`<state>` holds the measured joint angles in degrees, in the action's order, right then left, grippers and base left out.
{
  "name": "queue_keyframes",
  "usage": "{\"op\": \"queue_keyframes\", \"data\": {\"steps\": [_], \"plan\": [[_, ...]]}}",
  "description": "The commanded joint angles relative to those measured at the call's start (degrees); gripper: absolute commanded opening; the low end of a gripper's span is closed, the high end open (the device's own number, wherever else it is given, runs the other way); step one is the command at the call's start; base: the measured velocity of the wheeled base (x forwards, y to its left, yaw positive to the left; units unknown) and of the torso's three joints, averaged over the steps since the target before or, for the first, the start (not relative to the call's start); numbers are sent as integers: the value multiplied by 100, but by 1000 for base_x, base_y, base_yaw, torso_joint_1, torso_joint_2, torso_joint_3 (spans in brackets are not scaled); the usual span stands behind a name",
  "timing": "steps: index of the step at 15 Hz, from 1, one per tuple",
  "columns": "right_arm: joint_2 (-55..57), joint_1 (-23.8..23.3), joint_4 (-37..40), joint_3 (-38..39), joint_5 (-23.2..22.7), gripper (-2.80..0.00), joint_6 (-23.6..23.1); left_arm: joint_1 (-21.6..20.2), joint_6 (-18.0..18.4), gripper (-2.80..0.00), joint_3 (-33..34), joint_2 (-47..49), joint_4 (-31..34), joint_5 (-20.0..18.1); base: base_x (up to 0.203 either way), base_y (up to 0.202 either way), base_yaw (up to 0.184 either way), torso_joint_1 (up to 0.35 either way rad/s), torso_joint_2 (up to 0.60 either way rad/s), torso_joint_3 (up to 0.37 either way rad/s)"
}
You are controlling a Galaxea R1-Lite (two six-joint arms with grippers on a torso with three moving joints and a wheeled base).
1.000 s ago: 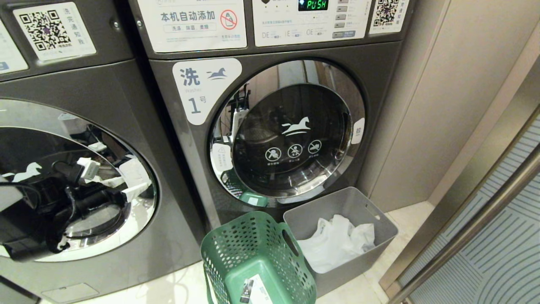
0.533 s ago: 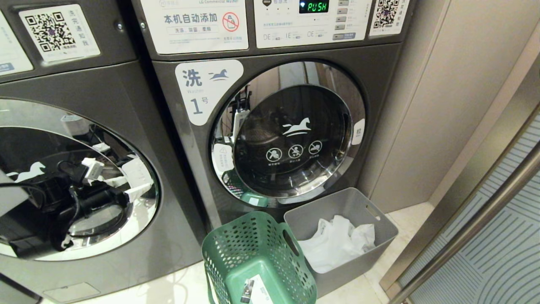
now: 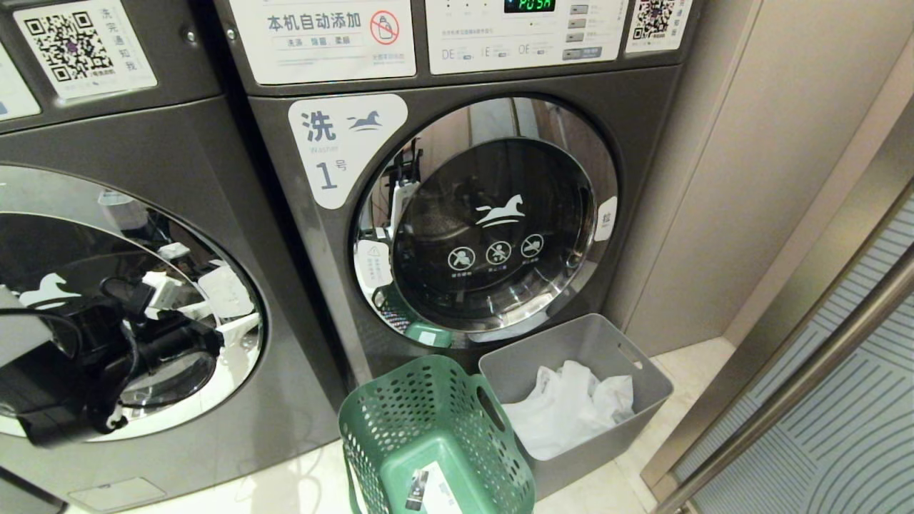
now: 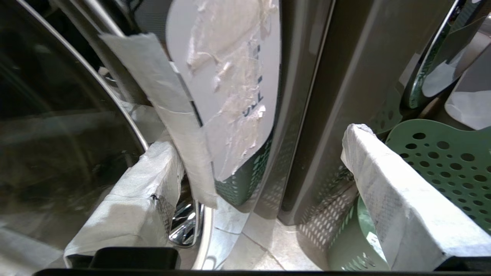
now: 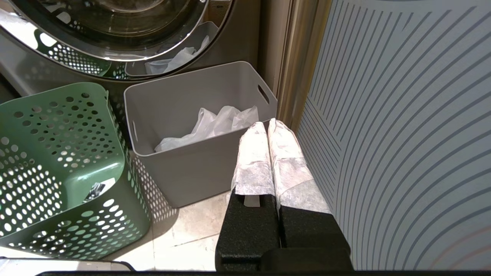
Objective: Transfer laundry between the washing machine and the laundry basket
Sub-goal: Open the lid of the washing machine
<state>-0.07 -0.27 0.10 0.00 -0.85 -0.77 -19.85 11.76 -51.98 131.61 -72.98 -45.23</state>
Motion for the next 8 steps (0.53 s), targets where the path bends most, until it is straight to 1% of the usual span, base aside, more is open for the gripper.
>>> {"op": "queue_keyframes", "data": {"steps": [1, 7, 8], "plan": [[7, 0, -1, 0, -3, -280, -2, -2, 10, 0, 39, -102, -67, -56, 0, 0, 0, 0, 0, 0], [7, 0, -1, 0, -3, -280, -2, -2, -51, 0, 95, -99, -192, -124, 0, 0, 0, 0, 0, 0], [7, 0, -1, 0, -3, -280, -2, -2, -51, 0, 115, -73, -199, -240, 0, 0, 0, 0, 0, 0]]}}
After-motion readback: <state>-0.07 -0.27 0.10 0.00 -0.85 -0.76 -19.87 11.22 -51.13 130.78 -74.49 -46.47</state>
